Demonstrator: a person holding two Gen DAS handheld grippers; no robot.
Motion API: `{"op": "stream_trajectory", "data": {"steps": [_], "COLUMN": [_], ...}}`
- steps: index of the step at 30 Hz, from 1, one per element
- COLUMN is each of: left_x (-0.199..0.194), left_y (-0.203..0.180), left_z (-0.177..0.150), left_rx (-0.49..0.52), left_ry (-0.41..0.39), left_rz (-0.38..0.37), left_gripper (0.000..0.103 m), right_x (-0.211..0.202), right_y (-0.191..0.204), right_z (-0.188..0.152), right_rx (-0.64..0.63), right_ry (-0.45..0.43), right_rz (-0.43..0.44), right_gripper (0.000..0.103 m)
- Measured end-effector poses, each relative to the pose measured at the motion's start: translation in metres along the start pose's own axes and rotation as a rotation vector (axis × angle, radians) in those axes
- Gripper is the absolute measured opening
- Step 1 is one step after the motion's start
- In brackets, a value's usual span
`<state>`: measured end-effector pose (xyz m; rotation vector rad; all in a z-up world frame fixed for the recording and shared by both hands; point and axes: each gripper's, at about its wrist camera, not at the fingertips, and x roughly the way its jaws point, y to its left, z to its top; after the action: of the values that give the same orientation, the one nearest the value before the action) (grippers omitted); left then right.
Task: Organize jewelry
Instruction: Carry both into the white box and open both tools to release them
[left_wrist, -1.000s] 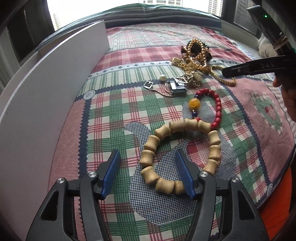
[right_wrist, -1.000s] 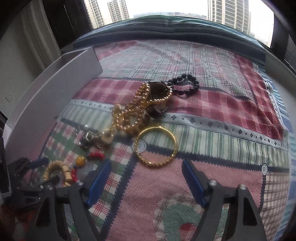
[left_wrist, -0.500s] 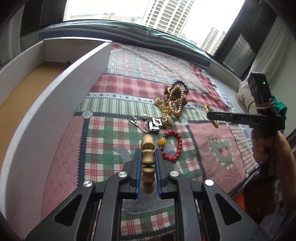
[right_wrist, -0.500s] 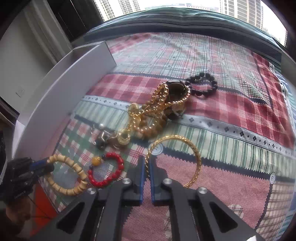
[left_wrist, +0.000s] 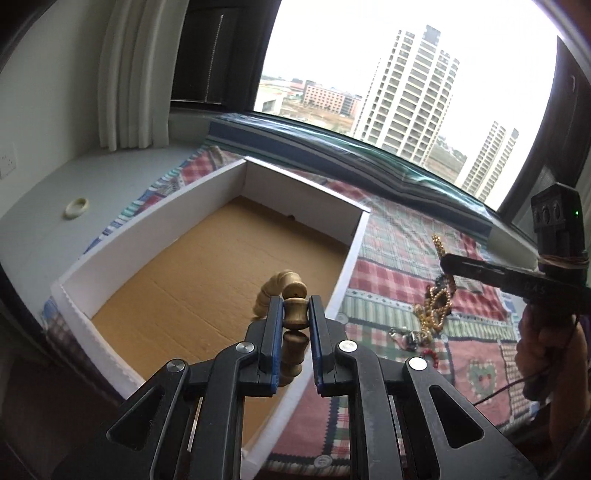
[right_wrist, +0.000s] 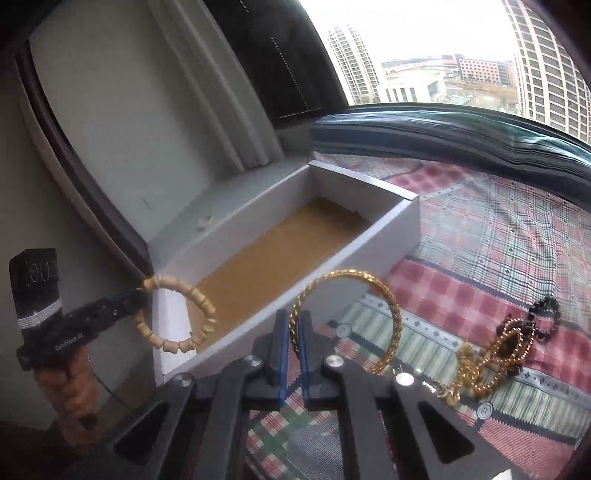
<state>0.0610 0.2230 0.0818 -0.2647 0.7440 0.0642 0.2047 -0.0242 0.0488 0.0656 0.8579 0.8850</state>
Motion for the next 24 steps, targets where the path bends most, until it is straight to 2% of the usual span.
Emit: {"op": "stream_trajectory", "data": {"steps": [4, 8, 9, 10, 11, 12, 13, 14, 18, 20, 24], "left_x": [0.039, 0.067, 0.068, 0.062, 0.057, 0.051, 0.042, 0.034, 0.021, 0.019, 0.019], "left_y": [0.035, 0.057, 0.059, 0.066, 0.07, 0.072, 0.074, 0.075, 0.064, 0.047, 0.005], "left_z": [-0.013, -0.027, -0.03, -0.032, -0.034, -0.036, -0.037, -0.039, -0.049, -0.055, -0.068], "left_rx": [-0.022, -0.019, -0.024, -0.033, -0.045, -0.059, -0.07, -0.075, -0.062, -0.031, 0.033], "left_ry": [0.071, 0.135, 0.133, 0.127, 0.111, 0.086, 0.059, 0.043, 0.009, 0.005, 0.026], "left_rz": [0.131, 0.198, 0.224, 0.242, 0.248, 0.248, 0.249, 0.248, 0.222, 0.182, 0.08], "left_gripper": [0.012, 0.017, 0.023, 0.043, 0.063, 0.069, 0.075, 0.077, 0.08, 0.081, 0.085], "right_x": [0.059, 0.129, 0.147, 0.16, 0.172, 0.178, 0.175, 0.171, 0.141, 0.121, 0.078], "right_y": [0.048, 0.073, 0.075, 0.077, 0.076, 0.074, 0.072, 0.069, 0.052, 0.046, 0.031], "right_z": [0.029, 0.038, 0.037, 0.034, 0.032, 0.03, 0.028, 0.024, 0.005, -0.009, -0.047], "right_rx": [-0.076, -0.116, -0.115, -0.114, -0.107, -0.097, -0.082, -0.063, -0.001, -0.021, -0.073], "right_ry": [0.037, 0.137, 0.172, 0.201, 0.216, 0.215, 0.196, 0.176, 0.134, 0.095, 0.02], "right_rz": [0.048, 0.011, -0.006, -0.029, -0.051, -0.064, -0.068, -0.067, -0.04, -0.079, -0.194], "right_gripper": [0.005, 0.008, 0.009, 0.015, 0.023, 0.038, 0.044, 0.044, 0.048, 0.053, 0.053]}}
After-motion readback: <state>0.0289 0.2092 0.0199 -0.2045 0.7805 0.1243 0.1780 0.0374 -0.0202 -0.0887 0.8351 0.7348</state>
